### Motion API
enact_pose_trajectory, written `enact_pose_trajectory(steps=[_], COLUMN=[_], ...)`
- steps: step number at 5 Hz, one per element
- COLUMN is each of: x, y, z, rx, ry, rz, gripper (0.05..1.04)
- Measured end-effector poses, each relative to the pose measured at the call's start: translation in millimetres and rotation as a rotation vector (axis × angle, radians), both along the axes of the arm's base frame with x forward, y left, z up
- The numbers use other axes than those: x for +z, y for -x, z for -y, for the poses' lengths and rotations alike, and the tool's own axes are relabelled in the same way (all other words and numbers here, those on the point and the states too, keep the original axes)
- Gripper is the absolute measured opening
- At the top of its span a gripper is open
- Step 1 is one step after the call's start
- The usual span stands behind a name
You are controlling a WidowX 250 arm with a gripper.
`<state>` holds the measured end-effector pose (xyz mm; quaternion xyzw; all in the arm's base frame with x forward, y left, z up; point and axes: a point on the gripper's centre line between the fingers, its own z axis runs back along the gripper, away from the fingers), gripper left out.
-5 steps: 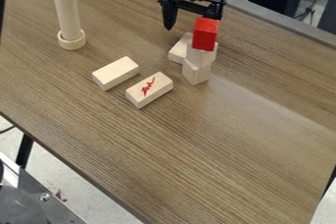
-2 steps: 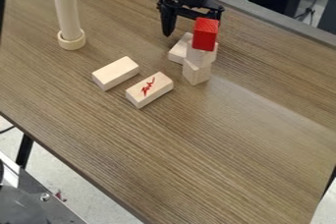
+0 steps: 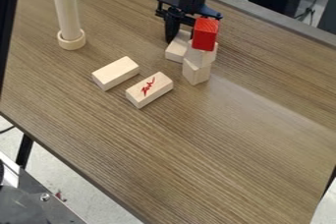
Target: Take the rectangle from the top of the table and put it on the rectangle below
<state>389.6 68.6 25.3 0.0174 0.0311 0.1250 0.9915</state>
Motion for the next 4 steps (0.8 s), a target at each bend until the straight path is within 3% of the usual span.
enact_pose_trajectory(steps=[2, 4], x=[0.2, 46.5], y=[3, 12], z=[0, -11], rx=[0.007, 0.022], ry=[0.002, 0.026], rz=[-0.02, 0.06], gripper=[0.561, 0.56])
